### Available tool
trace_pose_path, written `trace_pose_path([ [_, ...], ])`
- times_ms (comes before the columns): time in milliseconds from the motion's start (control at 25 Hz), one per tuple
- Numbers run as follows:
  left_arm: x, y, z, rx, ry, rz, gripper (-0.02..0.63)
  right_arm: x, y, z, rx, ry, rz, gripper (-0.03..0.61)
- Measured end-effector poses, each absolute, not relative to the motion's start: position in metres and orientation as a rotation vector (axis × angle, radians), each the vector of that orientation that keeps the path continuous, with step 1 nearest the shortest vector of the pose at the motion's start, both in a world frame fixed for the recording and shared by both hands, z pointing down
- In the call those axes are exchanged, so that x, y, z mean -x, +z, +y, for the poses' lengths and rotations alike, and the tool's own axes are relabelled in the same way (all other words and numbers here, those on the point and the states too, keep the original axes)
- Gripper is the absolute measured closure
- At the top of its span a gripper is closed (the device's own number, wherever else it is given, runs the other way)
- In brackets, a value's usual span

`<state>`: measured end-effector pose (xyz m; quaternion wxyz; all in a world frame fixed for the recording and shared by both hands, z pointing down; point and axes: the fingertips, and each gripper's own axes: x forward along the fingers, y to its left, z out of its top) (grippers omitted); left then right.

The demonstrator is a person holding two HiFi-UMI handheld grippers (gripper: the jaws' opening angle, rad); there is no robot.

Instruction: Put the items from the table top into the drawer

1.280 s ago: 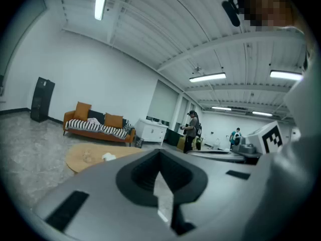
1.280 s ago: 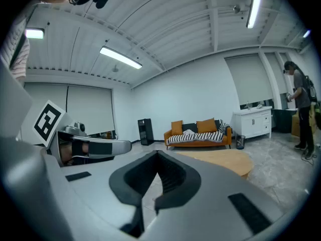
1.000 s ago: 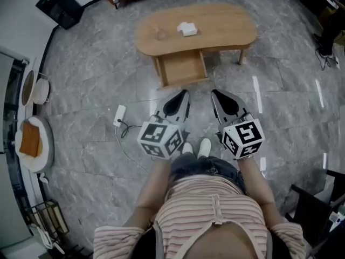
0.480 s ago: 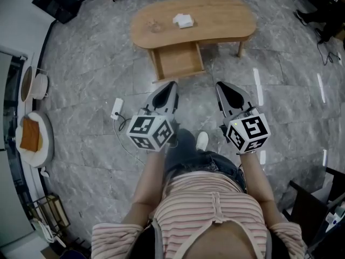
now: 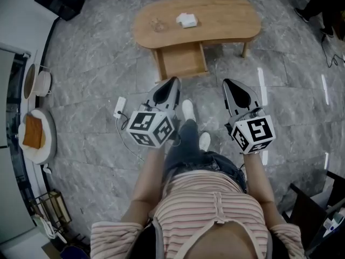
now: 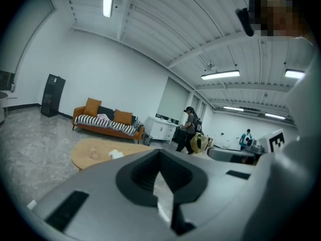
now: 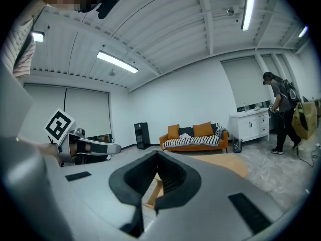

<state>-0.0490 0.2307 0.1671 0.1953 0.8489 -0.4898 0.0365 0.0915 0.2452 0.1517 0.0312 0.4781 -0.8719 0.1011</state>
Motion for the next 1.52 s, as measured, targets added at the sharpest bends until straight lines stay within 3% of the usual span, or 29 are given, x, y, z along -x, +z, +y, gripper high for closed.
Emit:
trace_pose_path([
  [1520, 0.106, 0.253, -0.073, -2.244, 0.323, -1.305, 0.598, -0.029, 0.224, -0.027, -1.457, 0.596, -2.451, 0.571],
])
